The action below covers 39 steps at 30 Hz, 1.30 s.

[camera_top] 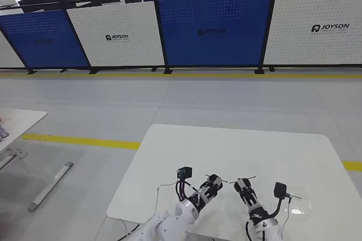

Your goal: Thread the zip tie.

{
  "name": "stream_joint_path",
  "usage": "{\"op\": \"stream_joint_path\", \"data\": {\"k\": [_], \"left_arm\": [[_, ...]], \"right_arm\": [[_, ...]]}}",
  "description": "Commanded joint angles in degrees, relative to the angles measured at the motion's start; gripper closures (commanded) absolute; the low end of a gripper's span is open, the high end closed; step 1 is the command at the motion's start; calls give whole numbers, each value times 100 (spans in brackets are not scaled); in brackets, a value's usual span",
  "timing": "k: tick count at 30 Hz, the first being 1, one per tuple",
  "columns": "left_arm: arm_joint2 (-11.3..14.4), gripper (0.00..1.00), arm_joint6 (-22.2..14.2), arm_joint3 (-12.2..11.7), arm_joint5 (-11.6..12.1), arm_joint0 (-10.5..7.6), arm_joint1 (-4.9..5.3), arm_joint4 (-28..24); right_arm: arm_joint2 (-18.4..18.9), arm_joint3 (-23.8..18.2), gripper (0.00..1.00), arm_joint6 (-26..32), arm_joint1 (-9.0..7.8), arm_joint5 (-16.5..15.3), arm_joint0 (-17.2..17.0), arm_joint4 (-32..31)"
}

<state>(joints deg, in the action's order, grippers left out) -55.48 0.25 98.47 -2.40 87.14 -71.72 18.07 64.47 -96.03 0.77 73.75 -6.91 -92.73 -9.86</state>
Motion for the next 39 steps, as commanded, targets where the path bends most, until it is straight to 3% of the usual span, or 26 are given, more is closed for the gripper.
{"op": "stream_joint_path", "data": {"k": [1,27,39], "left_arm": [[0,100,0,0,0,0,0,0],[0,100,0,0,0,0,0,0],[0,100,0,0,0,0,0,0]], "right_arm": [[1,-6,100,-5,4,18,2,-19],[-111,241,100,28,90,146,209,-59],[-136,265,100,130,103,-30,198,-160]]}}
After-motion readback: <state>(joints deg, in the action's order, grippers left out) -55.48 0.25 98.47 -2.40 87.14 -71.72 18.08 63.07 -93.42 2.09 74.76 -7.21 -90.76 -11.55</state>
